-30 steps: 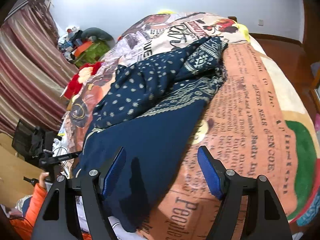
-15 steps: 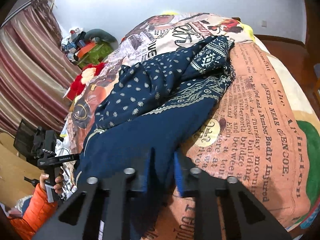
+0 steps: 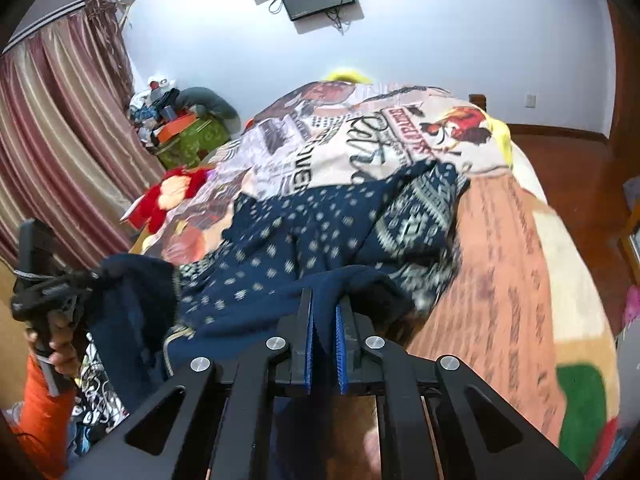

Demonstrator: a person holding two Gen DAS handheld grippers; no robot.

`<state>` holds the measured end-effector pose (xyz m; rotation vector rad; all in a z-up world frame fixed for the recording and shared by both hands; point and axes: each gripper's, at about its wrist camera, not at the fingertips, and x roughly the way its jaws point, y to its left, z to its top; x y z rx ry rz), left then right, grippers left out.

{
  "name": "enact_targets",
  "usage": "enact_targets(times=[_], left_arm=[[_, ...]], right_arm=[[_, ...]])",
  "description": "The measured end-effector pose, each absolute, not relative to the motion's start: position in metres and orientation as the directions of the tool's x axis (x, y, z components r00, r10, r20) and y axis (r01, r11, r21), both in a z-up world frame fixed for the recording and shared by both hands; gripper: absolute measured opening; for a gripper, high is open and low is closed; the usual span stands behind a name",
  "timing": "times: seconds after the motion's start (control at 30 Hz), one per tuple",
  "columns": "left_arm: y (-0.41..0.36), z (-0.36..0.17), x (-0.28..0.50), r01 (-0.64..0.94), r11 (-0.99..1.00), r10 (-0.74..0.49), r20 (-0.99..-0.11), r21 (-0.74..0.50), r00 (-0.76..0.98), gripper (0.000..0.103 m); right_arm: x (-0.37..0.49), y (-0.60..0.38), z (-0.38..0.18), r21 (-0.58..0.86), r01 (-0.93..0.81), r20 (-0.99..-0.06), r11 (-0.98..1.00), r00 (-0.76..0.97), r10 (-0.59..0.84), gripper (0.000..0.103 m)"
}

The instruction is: Fold large clothes

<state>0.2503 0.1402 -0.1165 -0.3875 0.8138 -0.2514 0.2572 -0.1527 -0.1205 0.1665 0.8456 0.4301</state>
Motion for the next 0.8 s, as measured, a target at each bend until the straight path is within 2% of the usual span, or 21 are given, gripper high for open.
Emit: enact_targets(times=[0.13, 0.33, 0.5, 0.7, 0.8], left_arm=[[0.141, -0.132, 0.291, 0.035, 0.914, -0.326, -0.683, -0.404, 0.653, 0.012], [0.154, -0.202, 0.338, -0.112, 0.934, -0.22, -0.795, -0.338, 0.566, 0.012], [0.163, -0.26, 0.343, -0.174, 0.916, -0.249, -0.854, -0.36, 0.458, 0.012], [0.161, -0.248, 0.331, -0.138, 0.926, -0.252, -0.846, -0.352, 0.471, 0.012], [0.159, -0.237, 0.321, -0.127, 0.933, -0.24, -0.844, -0.337, 0.48, 0.012]], right_arm=[[0.293, -0.156, -0.123, 0.285, -0.279, -0.696, 0.917, 0.598, 0.398, 0.006], [0.35, -0.16, -0.149, 0.241, -0.233, -0.742, 0.942, 0.581, 0.334, 0.006], [0.387, -0.164, -0.189, 0.242, -0.198, -0.816, 0.95, 0.488, 0.309, 0.007], [0.389, -0.164, -0.189, 0.249, -0.218, -0.838, 0.944, 0.441, 0.323, 0.007], [0.378, -0.163, -0.181, 0.206, -0.219, -0.861, 0.954, 0.422, 0.283, 0.018]])
